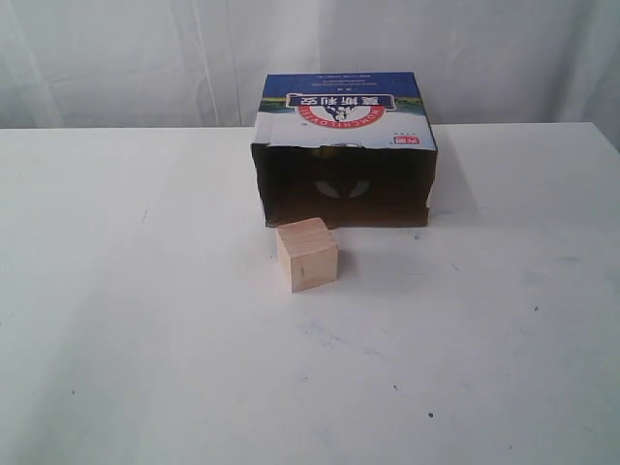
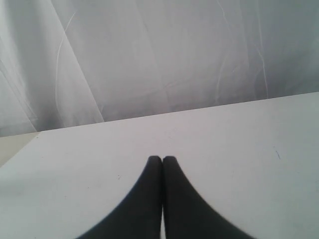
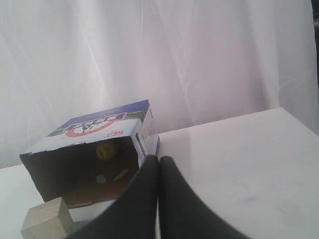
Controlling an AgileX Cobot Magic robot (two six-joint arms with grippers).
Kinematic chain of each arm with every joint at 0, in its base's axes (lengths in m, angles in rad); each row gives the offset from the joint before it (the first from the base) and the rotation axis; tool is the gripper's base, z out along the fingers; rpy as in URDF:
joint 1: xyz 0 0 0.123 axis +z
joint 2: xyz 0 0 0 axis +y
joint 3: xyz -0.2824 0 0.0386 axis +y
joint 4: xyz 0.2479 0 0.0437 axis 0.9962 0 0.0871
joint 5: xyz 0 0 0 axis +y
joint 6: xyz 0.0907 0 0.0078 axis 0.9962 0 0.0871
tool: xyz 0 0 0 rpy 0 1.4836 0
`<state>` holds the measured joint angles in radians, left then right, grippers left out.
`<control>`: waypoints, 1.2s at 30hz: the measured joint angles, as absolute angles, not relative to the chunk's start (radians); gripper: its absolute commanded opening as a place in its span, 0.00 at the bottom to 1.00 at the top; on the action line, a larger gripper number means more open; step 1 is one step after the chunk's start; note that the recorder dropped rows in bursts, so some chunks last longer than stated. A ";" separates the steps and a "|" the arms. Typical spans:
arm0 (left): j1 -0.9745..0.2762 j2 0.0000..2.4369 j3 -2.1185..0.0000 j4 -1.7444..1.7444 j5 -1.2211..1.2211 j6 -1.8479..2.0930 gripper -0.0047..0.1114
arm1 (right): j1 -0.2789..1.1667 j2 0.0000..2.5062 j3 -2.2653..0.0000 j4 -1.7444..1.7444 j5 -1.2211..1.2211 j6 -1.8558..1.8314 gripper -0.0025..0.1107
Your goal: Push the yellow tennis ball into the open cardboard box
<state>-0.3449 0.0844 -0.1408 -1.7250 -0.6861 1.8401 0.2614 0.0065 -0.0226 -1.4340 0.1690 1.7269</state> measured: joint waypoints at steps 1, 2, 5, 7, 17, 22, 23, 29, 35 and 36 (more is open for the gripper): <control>-0.345 0.084 -0.141 -1.725 -0.686 1.840 0.04 | 0.261 0.006 -0.023 -1.434 0.169 1.727 0.02; -0.345 0.084 -0.141 -1.725 -0.686 1.840 0.04 | 0.261 0.006 -0.023 -1.434 0.168 1.727 0.02; -0.345 0.084 -0.141 -1.725 -0.686 1.840 0.04 | 0.261 0.006 -0.018 -1.434 0.166 1.727 0.02; -0.345 0.084 -0.141 -1.725 -0.686 1.840 0.04 | 0.261 0.006 -0.017 -1.438 0.179 1.727 0.02; -0.345 0.084 -0.141 -1.725 -0.686 1.840 0.04 | 0.259 0.006 -0.017 -1.369 0.291 1.438 0.02; -0.345 0.084 -0.141 -1.725 -0.686 1.840 0.04 | 0.175 0.006 -0.017 -0.886 0.295 0.725 0.02; -0.345 0.084 -0.141 -1.725 -0.686 1.840 0.04 | 0.147 0.006 -0.021 -0.762 0.302 0.562 0.02; -0.345 0.084 -0.141 -1.725 -0.686 1.840 0.04 | 0.000 0.006 -0.007 -0.265 0.325 0.011 0.02; -0.345 0.084 -0.141 -1.725 -0.686 1.840 0.04 | -0.058 0.006 -0.005 -0.142 0.321 -0.079 0.02; -0.345 0.084 -0.141 -1.725 -0.686 1.840 0.04 | -0.062 0.006 -0.005 -0.137 0.321 -0.071 0.02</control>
<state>-0.3449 0.0844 -0.1408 -1.7250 -0.6861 1.8401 -0.0617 0.0065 -0.0055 -0.1372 0.3210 -0.0707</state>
